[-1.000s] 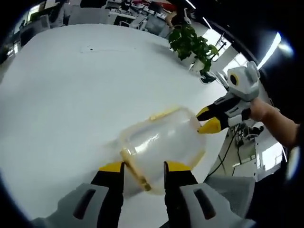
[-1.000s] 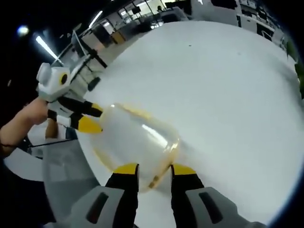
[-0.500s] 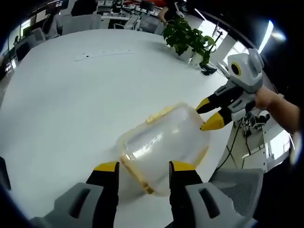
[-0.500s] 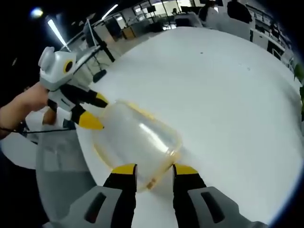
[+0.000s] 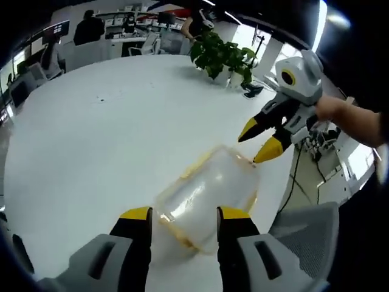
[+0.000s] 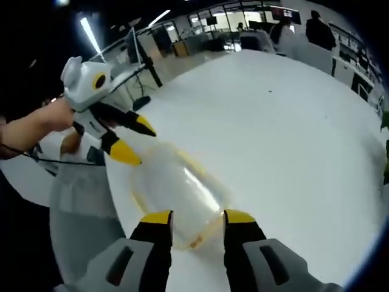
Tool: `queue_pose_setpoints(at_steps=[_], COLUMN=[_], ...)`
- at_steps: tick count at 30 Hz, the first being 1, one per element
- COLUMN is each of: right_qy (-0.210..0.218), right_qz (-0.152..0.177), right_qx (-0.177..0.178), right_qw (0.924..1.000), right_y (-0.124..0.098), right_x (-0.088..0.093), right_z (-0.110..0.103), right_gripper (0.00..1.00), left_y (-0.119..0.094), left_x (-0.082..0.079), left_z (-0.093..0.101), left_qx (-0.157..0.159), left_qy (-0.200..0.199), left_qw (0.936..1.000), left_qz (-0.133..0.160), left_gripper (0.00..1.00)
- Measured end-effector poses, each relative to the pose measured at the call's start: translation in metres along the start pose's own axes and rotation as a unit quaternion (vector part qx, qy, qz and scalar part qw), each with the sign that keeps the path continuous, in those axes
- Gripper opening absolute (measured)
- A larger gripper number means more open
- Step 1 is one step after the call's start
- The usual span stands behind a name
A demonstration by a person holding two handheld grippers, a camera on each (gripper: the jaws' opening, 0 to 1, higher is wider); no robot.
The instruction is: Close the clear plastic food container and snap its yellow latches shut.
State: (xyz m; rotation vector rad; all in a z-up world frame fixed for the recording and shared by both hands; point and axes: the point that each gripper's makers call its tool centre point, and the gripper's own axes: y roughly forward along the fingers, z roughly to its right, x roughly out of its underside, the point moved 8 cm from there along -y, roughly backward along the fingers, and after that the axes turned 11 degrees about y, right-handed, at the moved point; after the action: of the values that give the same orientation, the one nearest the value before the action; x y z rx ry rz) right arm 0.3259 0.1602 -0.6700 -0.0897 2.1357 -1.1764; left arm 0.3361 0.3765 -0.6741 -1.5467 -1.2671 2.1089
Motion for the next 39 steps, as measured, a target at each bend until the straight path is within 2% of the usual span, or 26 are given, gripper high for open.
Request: queue_pose_setpoints(at_steps=[3, 5, 7, 8, 10, 12, 15, 17, 19, 27, 33, 39], right_qy=[-0.034, -0.055, -0.078, -0.102, -0.101, -0.123, -0.145, -0.153, -0.163, -0.182, -0.195, -0.221], right_qz=[-0.007, -0.013, -0.018, -0.009, -0.019, -0.019, -0.034, -0.039, -0.044, -0.046, -0.069, -0.071], right_qx=[0.0, -0.008, -0.02, -0.031, -0.031, -0.039, -0.041, -0.042, -0.045, -0.052, -0.059, -0.056], right_qw=[0.9994, 0.9984, 0.9966, 0.9942, 0.9942, 0.9914, 0.988, 0.9866, 0.9845, 0.9808, 0.9765, 0.9711], right_y=[-0.001, 0.001, 0.002, 0.003, 0.005, 0.009, 0.017, 0.02, 0.024, 0.035, 0.044, 0.048], right_x=[-0.006, -0.008, -0.012, -0.015, -0.015, -0.018, -0.017, -0.017, -0.017, -0.026, -0.022, -0.023], right_z=[-0.001, -0.004, -0.008, -0.014, -0.018, -0.024, -0.027, -0.028, -0.029, -0.037, -0.036, -0.036], right_gripper=[0.36, 0.36, 0.38, 0.38, 0.39, 0.39, 0.39, 0.39, 0.39, 0.35, 0.35, 0.33], left_y=[-0.001, 0.0, 0.001, 0.002, 0.004, 0.007, 0.011, 0.014, 0.018, 0.026, 0.032, 0.039], left_x=[-0.009, -0.015, -0.018, -0.02, -0.023, -0.025, -0.028, -0.03, -0.032, -0.033, -0.03, -0.029], left_z=[0.001, 0.003, 0.007, 0.01, 0.016, 0.021, 0.026, 0.03, 0.031, 0.035, 0.037, 0.039], left_qx=[0.005, 0.018, 0.034, 0.045, 0.051, 0.061, 0.065, 0.066, 0.071, 0.088, 0.097, 0.102], left_qy=[0.021, 0.044, 0.066, 0.096, 0.132, 0.164, 0.198, 0.203, 0.242, 0.249, 0.264, 0.275], left_qw=[0.9998, 0.9988, 0.9972, 0.9944, 0.9898, 0.9845, 0.9779, 0.9764, 0.9669, 0.9638, 0.9581, 0.9541], left_qz=[0.001, 0.01, 0.004, 0.001, -0.011, -0.015, -0.025, -0.029, -0.036, -0.038, -0.054, -0.062], left_gripper=[0.42, 0.42, 0.42, 0.42, 0.42, 0.42, 0.41, 0.4, 0.38, 0.34, 0.33, 0.32])
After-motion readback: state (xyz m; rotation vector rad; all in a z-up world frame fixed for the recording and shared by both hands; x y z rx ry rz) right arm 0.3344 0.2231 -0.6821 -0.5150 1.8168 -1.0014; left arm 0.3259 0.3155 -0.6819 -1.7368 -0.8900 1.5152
